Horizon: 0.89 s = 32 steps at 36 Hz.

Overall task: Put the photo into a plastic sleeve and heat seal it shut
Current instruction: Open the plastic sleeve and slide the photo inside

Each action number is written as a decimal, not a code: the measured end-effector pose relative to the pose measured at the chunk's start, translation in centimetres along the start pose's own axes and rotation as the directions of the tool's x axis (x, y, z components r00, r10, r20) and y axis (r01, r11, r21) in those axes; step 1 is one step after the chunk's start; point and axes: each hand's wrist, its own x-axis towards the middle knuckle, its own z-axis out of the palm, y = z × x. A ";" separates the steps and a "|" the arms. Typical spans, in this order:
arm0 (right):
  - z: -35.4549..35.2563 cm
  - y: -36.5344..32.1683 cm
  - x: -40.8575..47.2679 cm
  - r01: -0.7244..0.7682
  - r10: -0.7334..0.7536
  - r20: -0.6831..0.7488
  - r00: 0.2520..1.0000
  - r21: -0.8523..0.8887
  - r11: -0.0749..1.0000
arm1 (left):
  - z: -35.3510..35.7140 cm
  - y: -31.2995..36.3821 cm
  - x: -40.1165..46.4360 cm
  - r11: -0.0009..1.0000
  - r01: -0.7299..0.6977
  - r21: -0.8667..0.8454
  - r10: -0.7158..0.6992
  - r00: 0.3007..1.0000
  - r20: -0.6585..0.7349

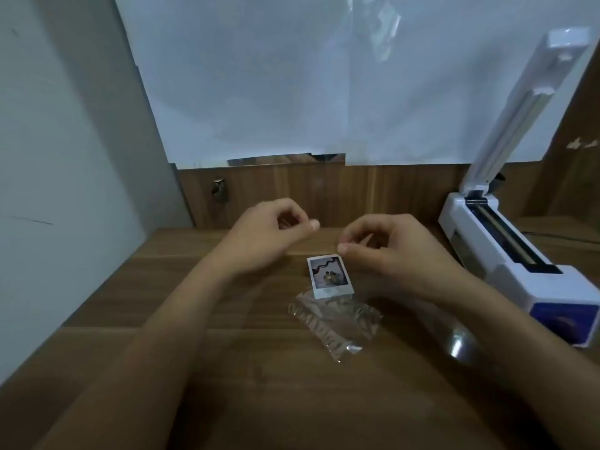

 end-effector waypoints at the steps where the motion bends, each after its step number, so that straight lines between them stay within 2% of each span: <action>1: 0.1 -0.1 0.0 0.010 -0.009 0.019 1.000 -0.045 0.999 | -0.1 0.1 -0.1 0.997 -0.004 0.079 0.003 1.000 0.013; 3: 0.0 0.1 0.3 0.004 0.002 0.050 0.999 -0.113 0.994 | -0.3 0.1 -0.2 0.985 -0.007 0.170 -0.005 0.998 0.066; 8: 0.5 0.7 0.3 -0.045 0.081 0.157 0.984 -0.223 0.974 | -0.9 0.2 -0.4 0.987 -0.018 0.159 -0.023 0.967 0.252; 13: 0.6 1.0 0.3 -0.027 0.083 0.183 0.980 -0.286 0.958 | -0.9 0.0 -0.1 0.962 0.046 0.268 -0.137 0.933 0.333; 18: 0.7 1.4 0.4 -0.023 0.085 0.186 0.979 -0.313 0.949 | -1.1 0.0 0.0 0.945 0.131 0.299 -0.245 0.891 0.383; 26: 1.0 1.5 0.3 -0.009 0.083 0.205 0.975 -0.340 0.940 | -0.4 0.4 -0.3 0.945 0.148 0.290 -0.281 0.820 0.499; 29: 0.9 1.4 0.3 -0.018 0.091 0.197 0.976 -0.347 0.938 | -0.5 0.5 -0.3 0.957 0.145 0.252 -0.258 0.822 0.507; 32: 0.9 1.4 0.3 -0.030 0.070 0.116 0.991 -0.319 0.947 | -0.9 0.4 -0.2 0.971 0.149 0.188 -0.223 0.850 0.477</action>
